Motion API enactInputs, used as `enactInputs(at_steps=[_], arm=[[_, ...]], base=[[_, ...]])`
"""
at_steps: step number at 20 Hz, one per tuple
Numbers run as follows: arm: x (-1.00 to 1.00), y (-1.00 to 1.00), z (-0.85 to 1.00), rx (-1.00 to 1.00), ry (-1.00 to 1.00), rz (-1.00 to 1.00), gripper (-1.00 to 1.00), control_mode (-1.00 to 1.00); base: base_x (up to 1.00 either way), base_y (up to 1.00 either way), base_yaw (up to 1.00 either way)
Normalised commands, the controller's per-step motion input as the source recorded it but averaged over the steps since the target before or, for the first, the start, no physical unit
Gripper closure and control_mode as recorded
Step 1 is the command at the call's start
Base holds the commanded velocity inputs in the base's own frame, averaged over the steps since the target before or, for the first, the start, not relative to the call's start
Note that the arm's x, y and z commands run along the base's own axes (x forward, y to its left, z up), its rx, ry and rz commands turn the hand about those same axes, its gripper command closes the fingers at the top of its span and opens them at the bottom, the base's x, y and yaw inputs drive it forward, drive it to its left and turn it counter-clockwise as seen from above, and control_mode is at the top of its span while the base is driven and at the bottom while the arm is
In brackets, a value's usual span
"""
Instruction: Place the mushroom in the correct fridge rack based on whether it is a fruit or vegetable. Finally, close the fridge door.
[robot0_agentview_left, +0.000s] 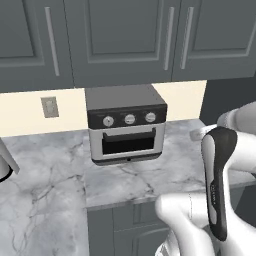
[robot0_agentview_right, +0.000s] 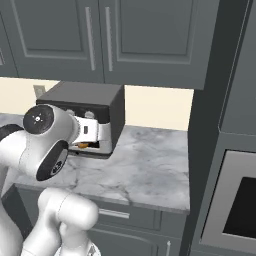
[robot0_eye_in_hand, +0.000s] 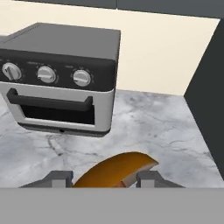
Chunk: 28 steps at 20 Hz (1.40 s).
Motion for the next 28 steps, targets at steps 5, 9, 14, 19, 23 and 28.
enactInputs(at_steps=[5, 9, 14, 19, 23, 28], arm=[[-0.07, 0.08, 0.0, -0.09, 0.0, -0.01, 1.0, -1.0], [0.01, 0.0, 0.0, 0.0, 0.0, 0.0, 1.0, 1.0], [0.0, 0.0, 0.0, 0.0, 0.0, 0.0, 1.0, 1.0], [0.0, 0.0, 0.0, 0.0, 0.0, 0.0, 1.0, 1.0], [0.0, 0.0, 0.0, 0.0, 0.0, 0.0, 1.0, 1.0], [0.0, 0.0, 0.0, 0.0, 0.0, 0.0, 1.0, 1.0]], base=[[0.0, 0.0, 0.0], [-0.03, 0.0, -0.01], [-0.89, -0.06, -0.2], [-0.98, -0.22, -0.41], [-0.52, -0.58, -0.5], [-0.13, -0.79, -0.54]])
